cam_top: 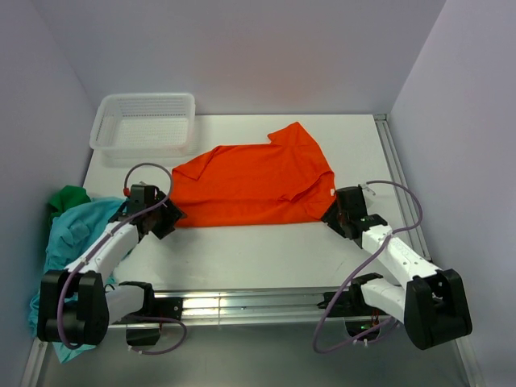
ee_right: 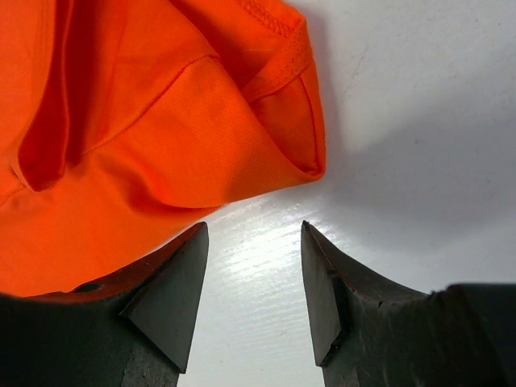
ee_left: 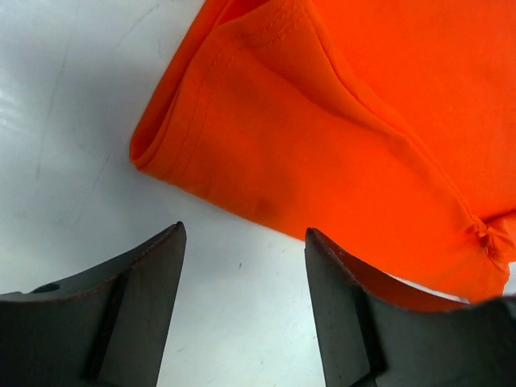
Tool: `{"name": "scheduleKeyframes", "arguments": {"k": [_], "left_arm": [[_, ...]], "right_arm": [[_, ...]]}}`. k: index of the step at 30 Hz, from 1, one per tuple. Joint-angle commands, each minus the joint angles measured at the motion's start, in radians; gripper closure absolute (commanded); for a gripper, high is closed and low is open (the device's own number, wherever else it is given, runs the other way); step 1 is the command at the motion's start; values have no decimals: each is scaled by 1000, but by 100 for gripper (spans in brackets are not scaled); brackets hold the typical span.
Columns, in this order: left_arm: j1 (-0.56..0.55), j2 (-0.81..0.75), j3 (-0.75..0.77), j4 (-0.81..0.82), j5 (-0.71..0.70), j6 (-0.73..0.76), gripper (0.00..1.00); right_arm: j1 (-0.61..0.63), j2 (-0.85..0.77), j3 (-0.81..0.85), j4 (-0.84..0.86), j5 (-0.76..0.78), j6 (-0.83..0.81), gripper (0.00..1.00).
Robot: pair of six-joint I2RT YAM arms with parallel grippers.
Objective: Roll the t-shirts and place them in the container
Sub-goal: Fold the tshirt
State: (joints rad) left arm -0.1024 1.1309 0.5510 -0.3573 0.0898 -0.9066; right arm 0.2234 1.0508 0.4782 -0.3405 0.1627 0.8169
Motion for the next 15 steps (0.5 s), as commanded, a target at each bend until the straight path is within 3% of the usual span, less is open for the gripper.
{"name": "scheduleKeyframes", "arguments": {"k": [1,9,13,15], "left_arm": [[-3,41,0,78,-13,-28,34],[-3,82,-26,112,-59,-58,30],[-3,101,-39,138,-84,-81,35],[-3,127,-40,153,-85,-87,45]], "right_arm": [[-6,9,-15,72,14,51,43],[-6,21,-13,74,58,113,42],[-4,49,-1,63,96,143,42],[-6,63,7,60,113,166,42]]}}
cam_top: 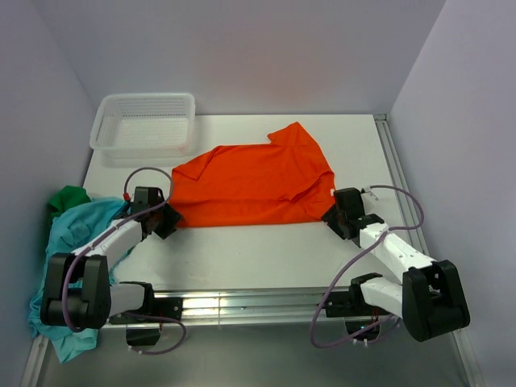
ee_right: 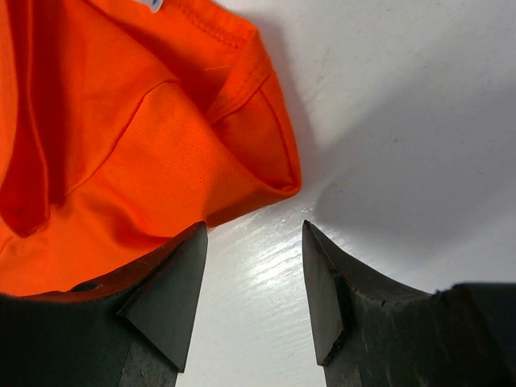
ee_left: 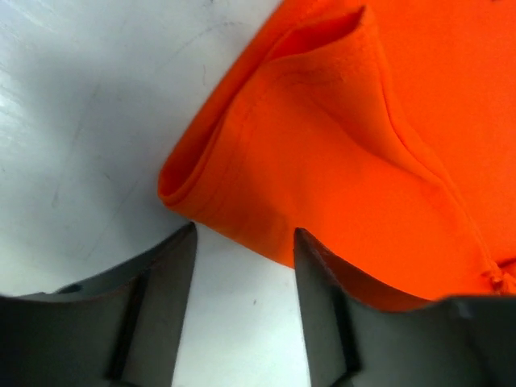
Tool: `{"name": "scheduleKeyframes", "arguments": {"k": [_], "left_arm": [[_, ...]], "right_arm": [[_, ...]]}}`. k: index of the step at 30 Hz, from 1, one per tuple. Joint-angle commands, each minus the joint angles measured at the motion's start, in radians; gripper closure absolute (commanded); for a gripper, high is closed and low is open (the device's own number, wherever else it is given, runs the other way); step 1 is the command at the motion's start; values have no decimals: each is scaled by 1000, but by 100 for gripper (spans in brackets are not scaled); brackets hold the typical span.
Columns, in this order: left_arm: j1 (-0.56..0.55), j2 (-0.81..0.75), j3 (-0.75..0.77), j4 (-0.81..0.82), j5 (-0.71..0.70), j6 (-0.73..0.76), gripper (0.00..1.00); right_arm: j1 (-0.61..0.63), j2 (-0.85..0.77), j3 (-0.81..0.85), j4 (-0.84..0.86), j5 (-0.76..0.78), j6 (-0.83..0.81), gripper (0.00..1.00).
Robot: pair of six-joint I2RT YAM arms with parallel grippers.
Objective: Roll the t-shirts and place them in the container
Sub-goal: Fold the tshirt
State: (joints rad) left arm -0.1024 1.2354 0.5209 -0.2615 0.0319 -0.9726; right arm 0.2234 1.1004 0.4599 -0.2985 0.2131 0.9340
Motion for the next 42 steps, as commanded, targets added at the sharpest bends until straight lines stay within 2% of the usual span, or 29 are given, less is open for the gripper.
{"name": "scheduleKeyframes", "arguments": {"k": [1,2,4,5,13,18,19,21,22,23,32,36,42], "left_arm": [[-3,32,-19,85,-49,-29,53],[-3,51,-22,99,-41,-29,62],[-3,70,-35,123,-40,-34,97],[-3,81,-35,131,-43,-37,100],[-3,65,-15,91,-96,-20,100],[-3,52,10,56,-93,-5,100],[-3,50,17,48,-93,-2,100],[-3,45,24,42,-92,0,100],[-3,44,30,32,-98,5,100],[-3,39,31,28,-102,8,100],[-2,32,64,-13,-116,29,100],[-2,32,71,-21,-113,38,100],[-2,22,74,-31,-110,48,100]], "right_arm": [[-4,19,28,18,74,58,42],[-6,29,29,22,77,63,42],[-6,41,34,24,89,72,43],[-6,56,39,25,100,74,44],[-4,111,75,36,189,86,55],[-6,157,117,35,219,83,58],[-6,162,121,45,224,78,66],[-6,180,140,53,230,71,76],[-6,185,146,49,230,68,100],[-7,193,166,42,236,66,100],[-12,174,249,-17,276,23,100],[-16,222,299,-82,267,14,52],[-33,102,174,5,194,-9,50]]}}
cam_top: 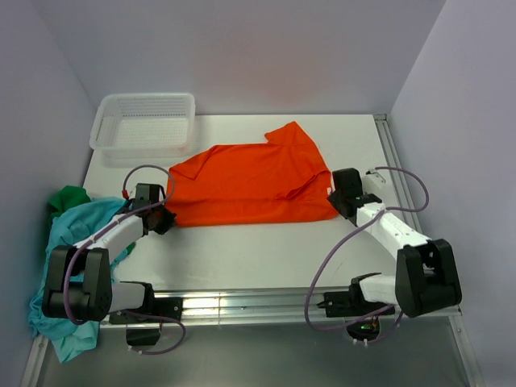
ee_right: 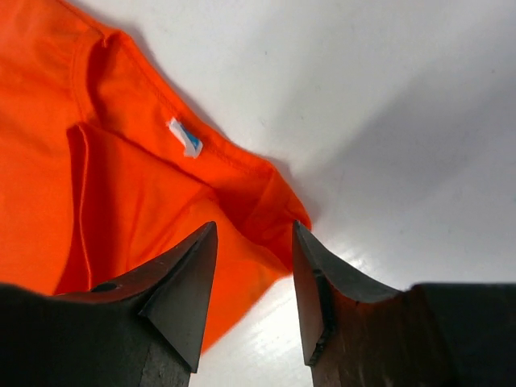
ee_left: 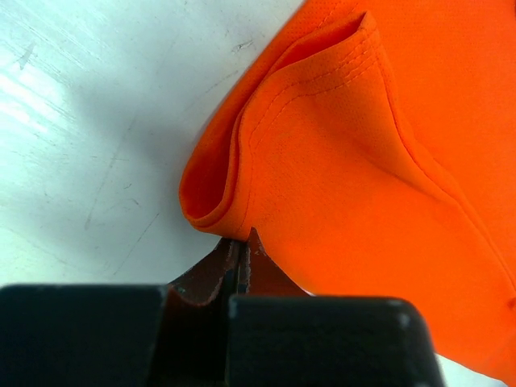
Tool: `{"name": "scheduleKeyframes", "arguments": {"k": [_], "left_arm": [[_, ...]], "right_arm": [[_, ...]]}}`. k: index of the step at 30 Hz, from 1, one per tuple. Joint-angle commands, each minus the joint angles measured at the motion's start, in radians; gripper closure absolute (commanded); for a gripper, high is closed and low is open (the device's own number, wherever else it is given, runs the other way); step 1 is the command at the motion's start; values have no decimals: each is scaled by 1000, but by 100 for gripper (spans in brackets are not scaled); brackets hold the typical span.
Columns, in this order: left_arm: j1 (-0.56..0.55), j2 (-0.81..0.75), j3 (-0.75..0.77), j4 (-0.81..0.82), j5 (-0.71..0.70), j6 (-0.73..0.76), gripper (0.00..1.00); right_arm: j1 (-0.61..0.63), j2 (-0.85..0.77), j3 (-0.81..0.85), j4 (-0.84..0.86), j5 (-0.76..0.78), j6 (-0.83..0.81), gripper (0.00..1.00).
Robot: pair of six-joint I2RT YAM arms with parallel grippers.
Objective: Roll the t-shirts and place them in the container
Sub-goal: Fold the tshirt
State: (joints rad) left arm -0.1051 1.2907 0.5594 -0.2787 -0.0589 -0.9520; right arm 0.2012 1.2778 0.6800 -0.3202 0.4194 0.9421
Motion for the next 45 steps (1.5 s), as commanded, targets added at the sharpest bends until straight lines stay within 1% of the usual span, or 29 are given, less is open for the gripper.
{"name": "scheduleKeyframes", "arguments": {"k": [1,5,8,12,15,21,25,28,31,37,45], "left_arm": [[1,-34,37,-16,-19,29,100],[1,-39,39,-22,-16,29,100],[1,-42,43,-27,-16,32,100],[1,-51,43,-33,-16,38,100],[1,-57,48,-40,-18,39,100],[1,-70,60,-53,-18,44,100],[1,-70,59,-50,-13,42,100],[1,-65,50,-42,-10,41,100],[1,-61,43,-39,-9,42,100],[1,-56,37,-31,-4,42,100],[1,-60,40,-43,-7,50,100]], "right_arm": [[-11,-113,-84,56,-51,-23,51],[-9,-175,-161,118,-123,-28,52],[-9,-192,-180,116,-151,-25,52],[-8,-222,-198,116,-140,-43,52],[-9,-244,-217,141,-140,-86,52],[-9,-180,-207,170,-177,-83,52],[-5,-187,-275,266,-205,-75,48],[7,-167,-278,282,-189,-63,45],[12,-130,-252,245,-163,-54,45],[26,-137,-261,247,-131,-31,42],[50,-63,-191,205,-39,6,43]]}}
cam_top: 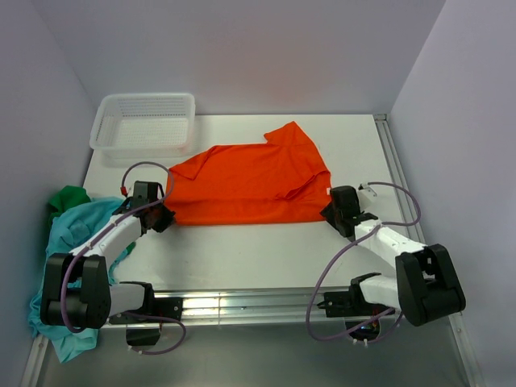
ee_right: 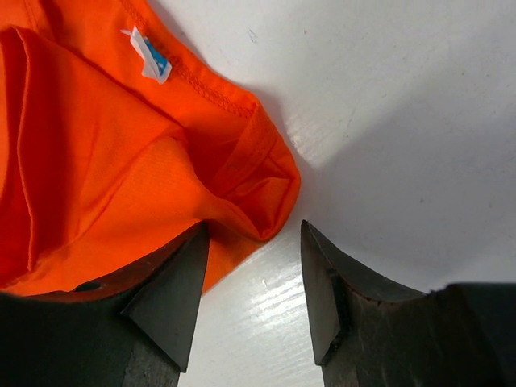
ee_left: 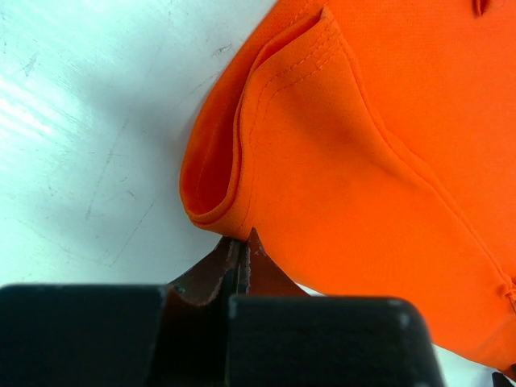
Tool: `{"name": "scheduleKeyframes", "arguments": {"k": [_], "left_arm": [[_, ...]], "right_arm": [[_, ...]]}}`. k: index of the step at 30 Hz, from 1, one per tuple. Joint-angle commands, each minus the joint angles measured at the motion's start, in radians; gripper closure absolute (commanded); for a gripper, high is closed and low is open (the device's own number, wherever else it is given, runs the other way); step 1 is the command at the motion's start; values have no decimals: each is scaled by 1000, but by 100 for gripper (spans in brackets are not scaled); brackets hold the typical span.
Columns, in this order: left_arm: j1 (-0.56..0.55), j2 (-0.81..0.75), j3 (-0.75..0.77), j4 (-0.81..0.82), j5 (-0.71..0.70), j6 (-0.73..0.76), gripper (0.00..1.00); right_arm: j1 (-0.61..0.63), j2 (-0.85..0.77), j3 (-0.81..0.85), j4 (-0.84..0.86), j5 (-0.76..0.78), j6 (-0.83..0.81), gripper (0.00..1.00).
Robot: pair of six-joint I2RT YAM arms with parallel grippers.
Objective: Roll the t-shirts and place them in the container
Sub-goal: Fold the tshirt
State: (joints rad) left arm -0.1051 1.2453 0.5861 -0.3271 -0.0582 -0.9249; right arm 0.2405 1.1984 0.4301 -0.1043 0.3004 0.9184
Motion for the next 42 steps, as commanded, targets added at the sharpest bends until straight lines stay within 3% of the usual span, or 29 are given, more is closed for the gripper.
{"name": "scheduleKeyframes", "arguments": {"k": [1,6,9,10,19,26,30,33,38,42], "left_arm": [[1,-17,14,3,-11,23,100],[1,-21,14,-10,-26,20,100],[1,-21,15,-12,-23,24,100],[1,-23,14,-15,-22,24,100],[1,-10,112,-115,30,57,100],[1,42,440,-305,63,81,100],[1,13,587,-412,31,95,100],[1,-29,552,-428,46,98,100],[1,-133,279,-322,89,72,100],[1,-168,127,-265,129,57,100]], "right_arm": [[13,26,67,-21,89,37,44],[13,81,117,-69,134,76,61],[13,105,134,-90,141,88,85],[13,104,136,-97,144,92,100],[11,-25,185,-179,151,51,100],[-13,39,563,-363,129,-76,100],[-29,27,680,-423,115,-102,100],[-35,-25,610,-419,91,-93,100],[-49,-144,354,-350,22,-46,100],[-55,-198,240,-350,26,-16,100]]}}
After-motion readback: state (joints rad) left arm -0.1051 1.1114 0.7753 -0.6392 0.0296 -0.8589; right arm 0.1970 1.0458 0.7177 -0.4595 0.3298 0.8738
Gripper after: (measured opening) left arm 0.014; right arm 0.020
